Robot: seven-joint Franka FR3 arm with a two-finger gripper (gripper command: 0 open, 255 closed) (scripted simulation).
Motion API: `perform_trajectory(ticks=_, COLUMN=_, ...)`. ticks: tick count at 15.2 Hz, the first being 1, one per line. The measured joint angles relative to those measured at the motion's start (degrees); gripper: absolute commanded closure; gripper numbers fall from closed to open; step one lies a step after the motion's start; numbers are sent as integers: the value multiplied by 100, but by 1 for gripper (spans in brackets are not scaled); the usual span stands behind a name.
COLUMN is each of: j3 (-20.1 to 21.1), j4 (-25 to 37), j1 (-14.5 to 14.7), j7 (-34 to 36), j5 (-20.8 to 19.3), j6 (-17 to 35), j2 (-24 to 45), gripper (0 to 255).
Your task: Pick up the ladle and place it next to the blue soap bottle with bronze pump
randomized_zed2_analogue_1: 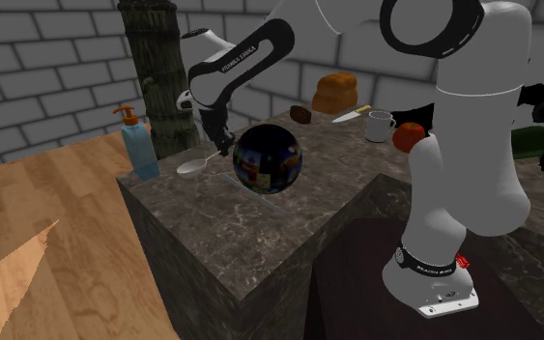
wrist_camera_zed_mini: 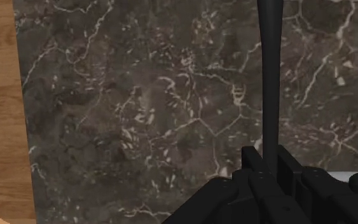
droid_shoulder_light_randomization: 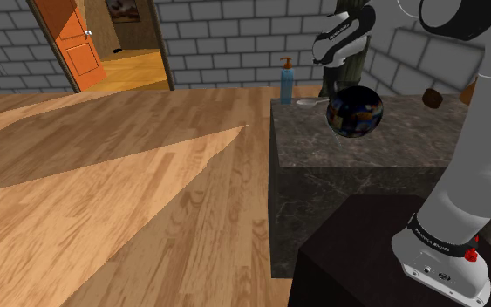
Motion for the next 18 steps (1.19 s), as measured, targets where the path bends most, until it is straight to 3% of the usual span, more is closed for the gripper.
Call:
perform_trajectory(ticks=9, j3=48, j4=-317, j1=-65, j7=-26, j5=146, j6=605, j2=317, gripper=255)
perform_trajectory(ticks=15, j3=61, j4=-326, j1=-66, j7=-22, j5=167, j6=654, j2=362, gripper=255)
perform_trajectory(ticks=16, j3=62, j4=-326, j1=-65, j7=-21, j5=168, j6=654, j2=362, gripper=0)
perform_trajectory(ticks=18, j3=63, j4=-326, j1=-64, j7=-20, j5=168, j6=655, j2=363, gripper=0)
